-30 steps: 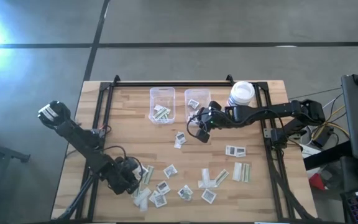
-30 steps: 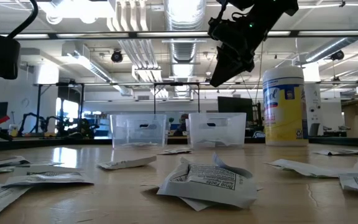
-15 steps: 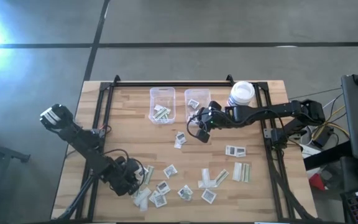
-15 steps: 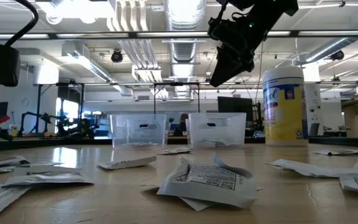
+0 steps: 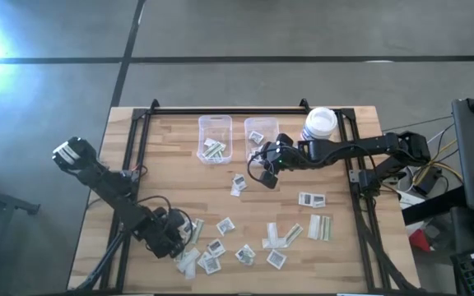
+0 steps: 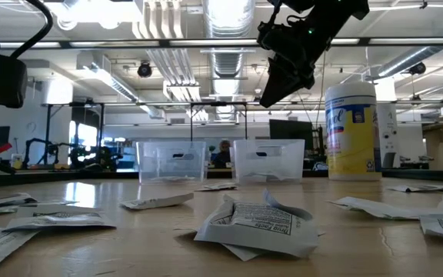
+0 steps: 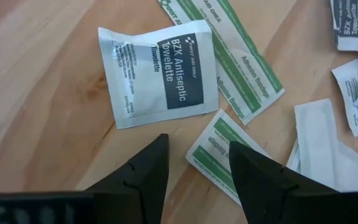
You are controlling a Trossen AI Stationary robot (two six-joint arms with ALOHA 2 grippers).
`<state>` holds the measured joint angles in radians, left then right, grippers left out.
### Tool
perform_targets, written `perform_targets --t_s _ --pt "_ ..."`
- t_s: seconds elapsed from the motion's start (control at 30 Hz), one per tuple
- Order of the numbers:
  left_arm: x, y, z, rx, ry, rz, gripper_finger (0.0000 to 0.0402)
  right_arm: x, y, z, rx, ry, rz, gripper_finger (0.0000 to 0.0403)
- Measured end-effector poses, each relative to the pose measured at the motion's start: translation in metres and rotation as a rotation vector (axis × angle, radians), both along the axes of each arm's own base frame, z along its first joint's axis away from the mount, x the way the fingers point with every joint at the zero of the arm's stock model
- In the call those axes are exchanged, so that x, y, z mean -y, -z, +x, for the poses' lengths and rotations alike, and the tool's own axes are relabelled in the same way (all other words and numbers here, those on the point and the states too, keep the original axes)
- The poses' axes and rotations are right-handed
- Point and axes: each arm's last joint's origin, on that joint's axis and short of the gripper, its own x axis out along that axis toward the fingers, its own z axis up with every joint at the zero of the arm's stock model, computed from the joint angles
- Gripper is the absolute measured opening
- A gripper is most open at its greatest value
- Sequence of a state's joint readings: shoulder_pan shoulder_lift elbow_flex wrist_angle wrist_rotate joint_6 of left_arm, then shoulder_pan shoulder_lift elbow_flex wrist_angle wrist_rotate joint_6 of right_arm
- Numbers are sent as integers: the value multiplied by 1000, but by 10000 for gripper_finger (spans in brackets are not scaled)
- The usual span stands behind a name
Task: Pick & Place First Aid Supplies
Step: Put the green bandage pack into the left transparent bin
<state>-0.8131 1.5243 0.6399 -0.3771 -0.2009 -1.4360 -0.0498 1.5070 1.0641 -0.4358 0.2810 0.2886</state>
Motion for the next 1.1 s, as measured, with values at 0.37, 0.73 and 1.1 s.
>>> perform_targets --t_s 0.37,0.73,1.1 --pt "2 10 0 -45 36 18 160 0 0 0 -1 0 0 76" --pt "0 10 -1 -39 40 53 83 0 0 0 -1 0 0 68" --pt "1 10 0 -18 3 41 22 0 0 0 -1 0 0 70"
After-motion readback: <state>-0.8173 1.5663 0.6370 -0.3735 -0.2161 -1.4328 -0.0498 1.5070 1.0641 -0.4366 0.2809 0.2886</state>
